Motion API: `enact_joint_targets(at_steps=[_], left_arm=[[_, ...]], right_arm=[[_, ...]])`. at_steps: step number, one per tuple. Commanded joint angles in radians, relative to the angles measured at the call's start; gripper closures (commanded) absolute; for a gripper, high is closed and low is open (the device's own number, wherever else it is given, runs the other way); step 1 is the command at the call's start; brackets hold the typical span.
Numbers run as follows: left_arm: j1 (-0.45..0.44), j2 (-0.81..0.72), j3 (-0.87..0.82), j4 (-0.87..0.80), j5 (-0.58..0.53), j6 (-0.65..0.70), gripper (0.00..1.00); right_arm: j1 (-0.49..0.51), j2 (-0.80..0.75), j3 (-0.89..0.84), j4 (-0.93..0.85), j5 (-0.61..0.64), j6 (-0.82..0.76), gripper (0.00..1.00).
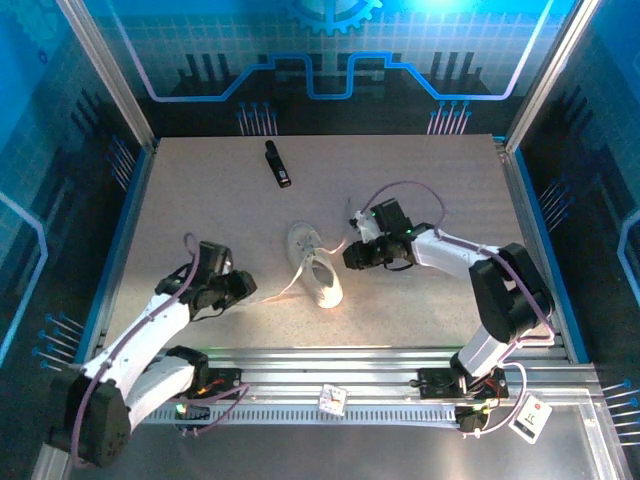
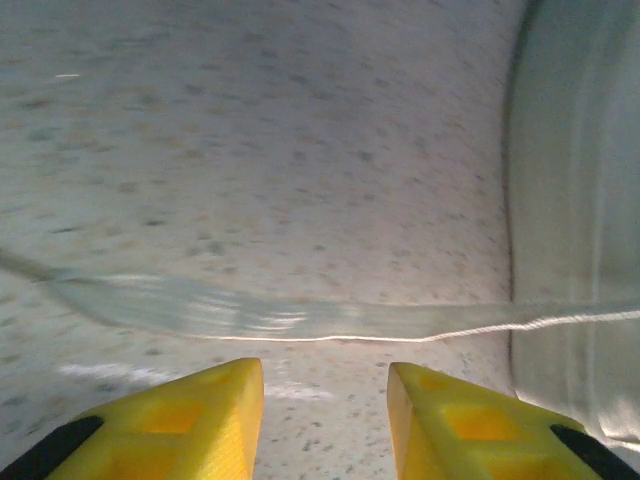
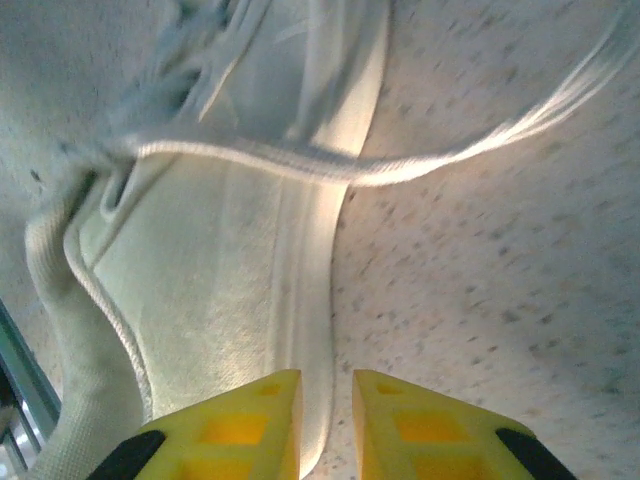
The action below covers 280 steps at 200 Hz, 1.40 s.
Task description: Tie the shoes
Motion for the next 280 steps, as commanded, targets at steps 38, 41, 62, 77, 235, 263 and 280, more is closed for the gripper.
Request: enact_joint_targets(at_steps=[38,41,62,77,235,263,280], left_arm=[[-0.275,0.326,0.086,0.367,0.068,0.024,0.67],[-0.287,0.349,0.097,0.378,0.074,0.026,0.67],[-0.339,0.487,0.166,0.459,0.098,0.036,0.69],[-0.350,0.571,0.216,0.507,0.118,0.048,0.69],[-0.157,0.507,0.412,0.157,0.098,0.911,0.35],[-0.162,0.618,0.475,0.122,0.107,0.964,0.35],[-0.161,0.688,0.499,0.112,0.123,0.964,0.38]], right_arm=[[0.112,-0.005,-0.070,0.027,0.044,0.086,0.81],[0.117,-0.005,-0.071,0.030,0.044,0.091,0.81],[0.130,0.000,-0.087,0.069,0.036,0.126,0.82],[0.132,0.002,-0.090,0.083,0.034,0.136,0.83],[-0.107,-0.145,-0.080,-0.080,0.088,0.019,0.73],[-0.134,-0.124,-0.074,-0.070,0.077,0.036,0.70],[-0.141,-0.101,-0.063,-0.063,0.073,0.041,0.69]])
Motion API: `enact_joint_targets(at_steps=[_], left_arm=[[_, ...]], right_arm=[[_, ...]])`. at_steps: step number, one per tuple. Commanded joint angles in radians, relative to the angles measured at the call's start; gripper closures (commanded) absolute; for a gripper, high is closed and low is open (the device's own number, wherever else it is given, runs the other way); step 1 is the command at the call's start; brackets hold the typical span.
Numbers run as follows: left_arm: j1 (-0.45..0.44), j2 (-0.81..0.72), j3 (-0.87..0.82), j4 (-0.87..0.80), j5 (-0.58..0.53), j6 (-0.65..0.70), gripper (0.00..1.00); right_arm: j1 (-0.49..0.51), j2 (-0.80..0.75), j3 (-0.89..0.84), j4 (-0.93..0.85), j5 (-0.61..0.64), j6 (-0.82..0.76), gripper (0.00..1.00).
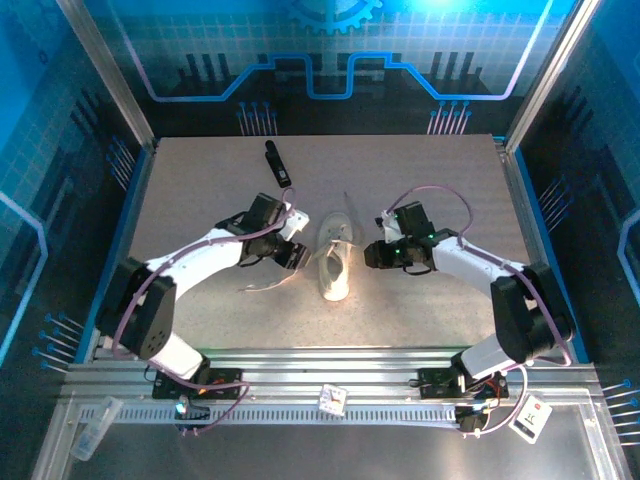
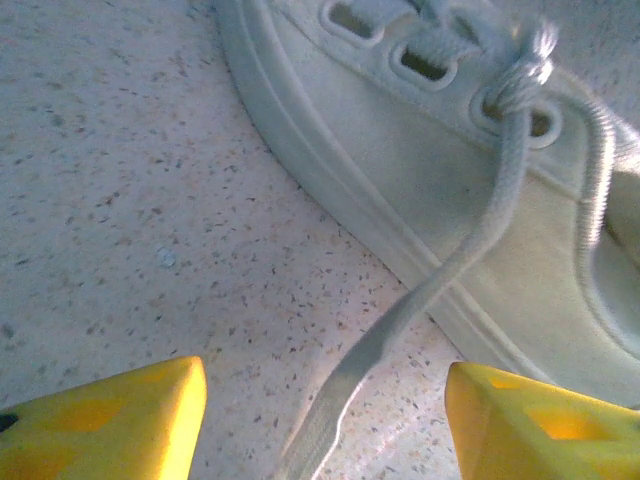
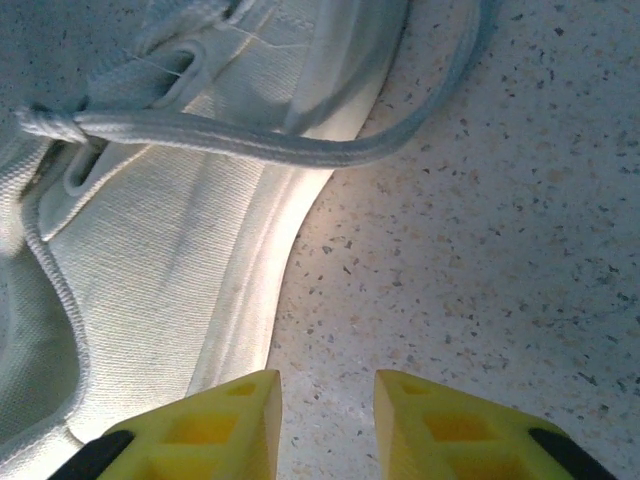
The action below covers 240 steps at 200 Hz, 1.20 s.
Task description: Tie the shoes
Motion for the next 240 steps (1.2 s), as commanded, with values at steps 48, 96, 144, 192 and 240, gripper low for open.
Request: enact_joint_targets(at_steps=[48,96,144,192,240], left_arm=[[-0.010,0.162,0.111,-0.115,0.048,0.083,0.43],[-0.026,0.187,0.120,-0.157,0.044,0.077,0.46],[-0.032,0.121,0.050,-0.153,0.079,0.090,0.46],[-0.033,0.185,0.064,-0.191,0.001,0.056,0.59],[-0.031,0.018,-0.029,-0.104,0.020,0.027,0.98]], right_arm=[[-0.021,0.157,0.106,-0.008,-0.086,0.019,0.70],[-0.023,0.228,0.146,0.032,-0.109,0.048,0.70],[-0.022,0.294,0.196,0.031,-0.139,0.043,0.71],[-0.021,0.349,0.228,0.042,-0.157,0.044,0.72],[-0.019,0.368,0.264,0.043,-0.180,0.037,0.73]])
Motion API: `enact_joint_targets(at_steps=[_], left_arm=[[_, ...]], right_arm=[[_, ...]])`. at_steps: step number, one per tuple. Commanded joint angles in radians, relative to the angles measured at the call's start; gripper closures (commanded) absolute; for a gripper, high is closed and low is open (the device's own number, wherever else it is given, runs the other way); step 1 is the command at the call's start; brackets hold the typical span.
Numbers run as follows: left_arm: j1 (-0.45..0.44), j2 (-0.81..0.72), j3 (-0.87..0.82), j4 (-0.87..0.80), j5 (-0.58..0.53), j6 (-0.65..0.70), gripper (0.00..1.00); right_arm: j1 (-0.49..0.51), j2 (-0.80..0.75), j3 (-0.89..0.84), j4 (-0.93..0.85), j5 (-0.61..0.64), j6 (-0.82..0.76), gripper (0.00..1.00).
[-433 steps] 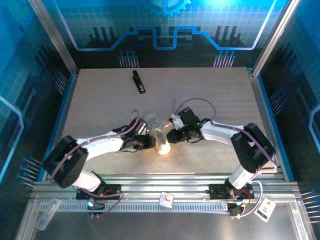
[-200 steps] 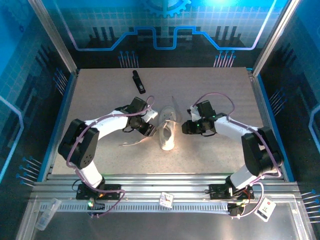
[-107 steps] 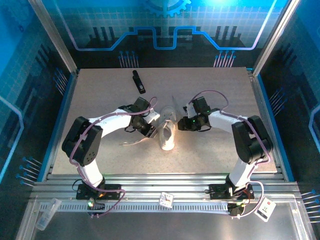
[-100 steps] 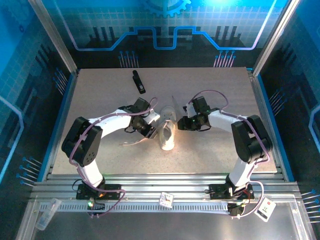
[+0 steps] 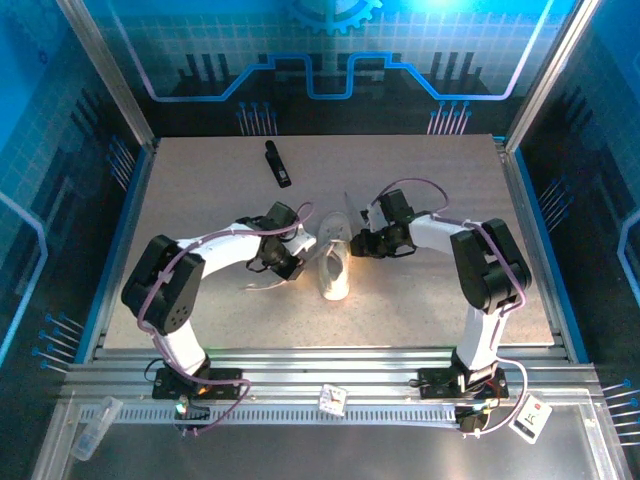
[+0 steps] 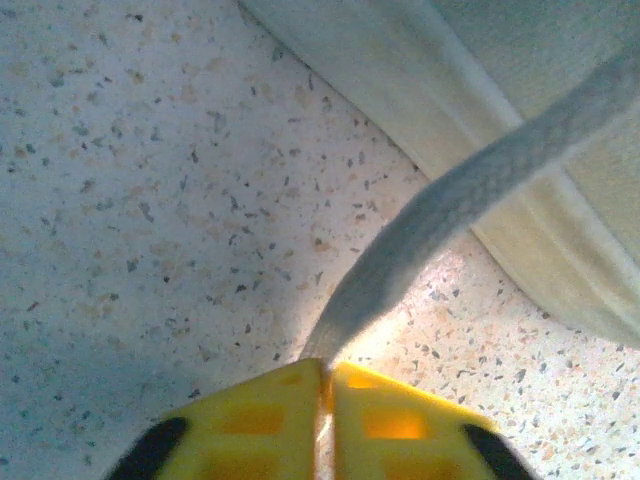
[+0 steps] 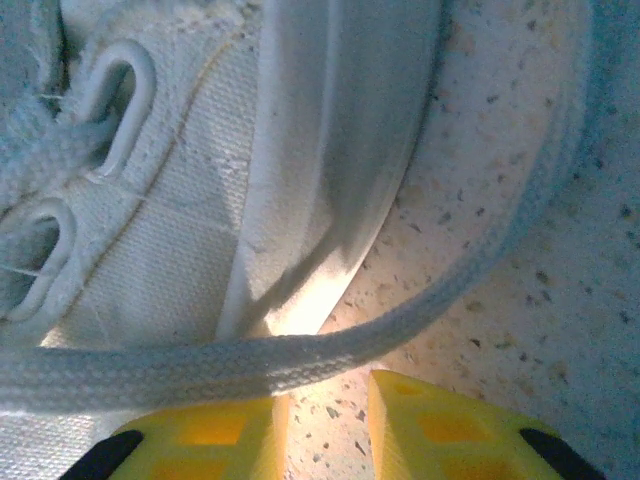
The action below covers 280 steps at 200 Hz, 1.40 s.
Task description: Tie the shoes
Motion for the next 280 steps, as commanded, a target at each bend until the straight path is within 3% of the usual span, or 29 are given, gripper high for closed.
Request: enact_joint_targets(at_steps=[1,30,67,155,209,280], left_arm=[[-0.001,-0.129,-0.055,0.034,0.014,-0.021,0.98],[-0.001,-0.256,-0.077,0.073,0.042,-0.046,1.00],[-0.002,-0.308,-0.031,0.134,0.106,-0.096,1.00],[-0.010,-0.211,0.059,0.370,0.250,-0.213,1.00],[-0.009,-0.162,0.101,0.428,0.280,-0.208,1.00],[-0.007,-0.130,0.118,0.433,0.299,-0.157,1.00]], right_arm=[[-0.005,0.009,0.035,0.008,-0.034,-0.001,0.73],[-0.007,-0.041,0.026,-0.003,-0.019,-0.033,0.73],[-0.017,-0.115,-0.005,-0.010,-0.005,-0.048,0.73],[-0.063,-0.213,-0.043,-0.053,0.064,-0.043,0.71],[-0.086,-0.061,0.131,-0.248,0.138,-0.084,0.66],[-0.063,0.105,0.272,-0.309,0.162,-0.068,0.61]])
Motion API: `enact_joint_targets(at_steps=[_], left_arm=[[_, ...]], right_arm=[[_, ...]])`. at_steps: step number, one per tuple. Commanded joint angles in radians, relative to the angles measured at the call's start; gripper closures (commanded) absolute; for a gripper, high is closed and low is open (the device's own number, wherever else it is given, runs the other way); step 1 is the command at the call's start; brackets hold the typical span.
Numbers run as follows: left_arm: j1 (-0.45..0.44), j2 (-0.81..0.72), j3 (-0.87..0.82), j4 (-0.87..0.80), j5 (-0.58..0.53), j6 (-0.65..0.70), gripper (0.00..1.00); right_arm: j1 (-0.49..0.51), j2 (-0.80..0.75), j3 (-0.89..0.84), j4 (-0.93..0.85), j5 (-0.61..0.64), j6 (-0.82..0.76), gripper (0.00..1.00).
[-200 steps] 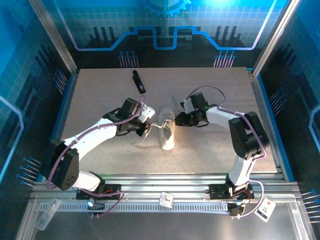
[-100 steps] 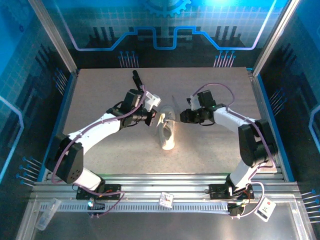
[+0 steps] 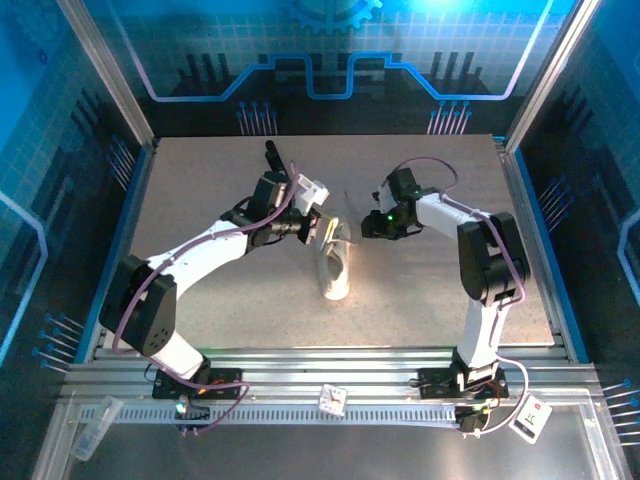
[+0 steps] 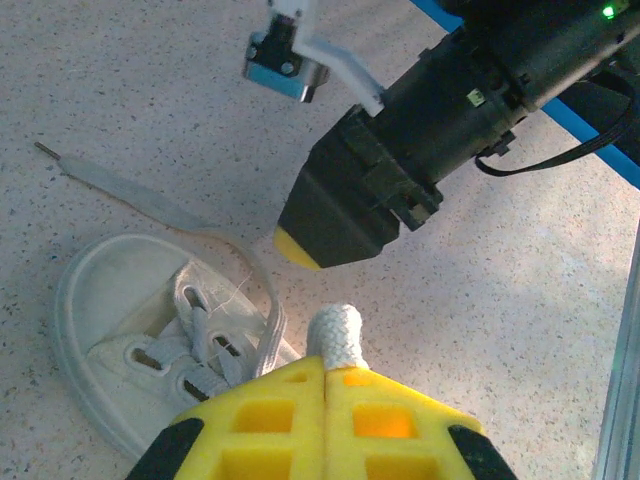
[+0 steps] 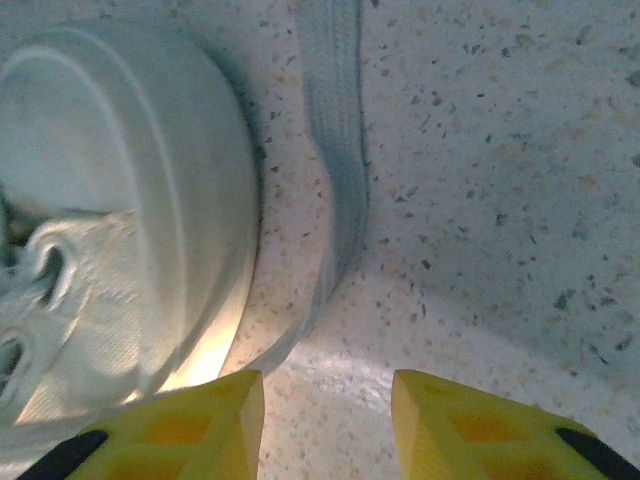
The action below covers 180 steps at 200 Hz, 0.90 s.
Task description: Tie the shoes
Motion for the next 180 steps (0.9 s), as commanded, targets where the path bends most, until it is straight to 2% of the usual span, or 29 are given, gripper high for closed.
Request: enact_joint_targets(at_steps=[1,61,131,180], left_arm=[[-0.002,0.011,0.033,0.016,0.041,0.029,1.00],[0.014,0.012,0.031,0.022,0.080,0.037,1.00],[0.041,-0.001,0.000,0.037,0.105,0.032,1.00],[0.046,0.014,-0.011,0.074,0.117,0.026,1.00]], right_arm=[[0.015,0.047,0.048,-0.058,0.019,0.001,0.61],[0.060,0.157,0.146,-0.120,0.070,0.025,0.60],[0.078,0.110,0.206,-0.168,0.241,0.036,0.59],[0.103,0.171,0.319,-0.233,0.258,0.026,0.58]])
